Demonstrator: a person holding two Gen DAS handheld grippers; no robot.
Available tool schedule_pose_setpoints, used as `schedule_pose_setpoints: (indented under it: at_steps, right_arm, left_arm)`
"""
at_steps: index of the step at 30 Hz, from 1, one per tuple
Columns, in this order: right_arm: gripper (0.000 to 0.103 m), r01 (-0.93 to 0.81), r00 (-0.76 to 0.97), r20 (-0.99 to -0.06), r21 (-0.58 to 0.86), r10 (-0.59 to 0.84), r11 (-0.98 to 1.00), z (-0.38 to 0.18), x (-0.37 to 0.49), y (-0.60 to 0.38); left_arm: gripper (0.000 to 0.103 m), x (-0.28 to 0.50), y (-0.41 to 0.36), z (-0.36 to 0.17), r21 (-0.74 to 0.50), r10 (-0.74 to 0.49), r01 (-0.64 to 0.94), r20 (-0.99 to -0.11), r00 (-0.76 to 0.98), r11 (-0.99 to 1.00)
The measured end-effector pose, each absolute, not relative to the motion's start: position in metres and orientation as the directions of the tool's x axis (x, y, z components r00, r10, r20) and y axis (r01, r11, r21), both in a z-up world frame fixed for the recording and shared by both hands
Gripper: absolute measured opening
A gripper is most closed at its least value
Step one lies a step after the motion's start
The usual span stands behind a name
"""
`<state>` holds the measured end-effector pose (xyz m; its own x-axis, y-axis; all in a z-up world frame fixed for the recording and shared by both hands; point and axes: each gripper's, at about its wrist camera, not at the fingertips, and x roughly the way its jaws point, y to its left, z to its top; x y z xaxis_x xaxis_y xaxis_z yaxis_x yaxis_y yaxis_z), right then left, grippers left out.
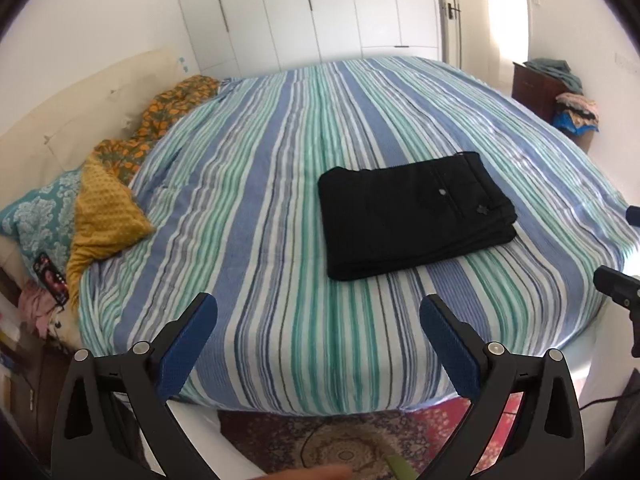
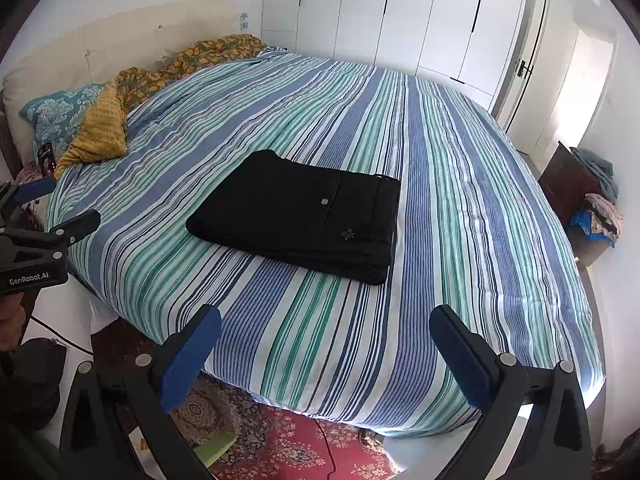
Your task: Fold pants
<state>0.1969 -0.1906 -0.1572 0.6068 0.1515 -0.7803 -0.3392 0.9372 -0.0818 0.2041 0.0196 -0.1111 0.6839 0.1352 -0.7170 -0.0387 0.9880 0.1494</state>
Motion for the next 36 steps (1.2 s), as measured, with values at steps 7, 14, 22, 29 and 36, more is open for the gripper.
schedule_pose_setpoints:
  at_steps: [7,14,22,29,36]
  right_arm:
    - [0.103,-0.299,0.617,-0.780,-0.110,0.104,0.948,-0.155,0.189,-0.194]
    - [0.103,-0.262,0.631,-0.771,-0.111,0.083,0.959,-0.150,0.194,-0.197]
    - [0.103,-0.267,0.648,-0.757,-0.123,0.084,0.956,-0.147,0.191,-0.190]
    - [0.103,-0.254,0.644,-0.761,-0.117,0.078,0.960,-0.148,0.189,-0.191]
    - [0.103,-0.250,0.645,-0.760,-0.107,0.083,0.962,-0.148,0.188,-0.191]
  left_arm:
    - [0.102,0.202,0.019,-0.103,0.101,0.088,-0.020,-0.732,0.675,0.995]
    - [0.102,0.203,0.024,-0.097,0.062,0.061,-0.022,-0.749,0.660,0.998]
    - [0.102,0.202,0.020,-0.094,0.111,0.108,-0.038,-0.737,0.668,0.993]
    - [0.102,0.204,0.022,-0.095,0.107,0.115,-0.053,-0.742,0.660,0.993]
    - [0.102,0.205,0.023,-0.097,0.103,0.118,-0.061,-0.751,0.650,0.993]
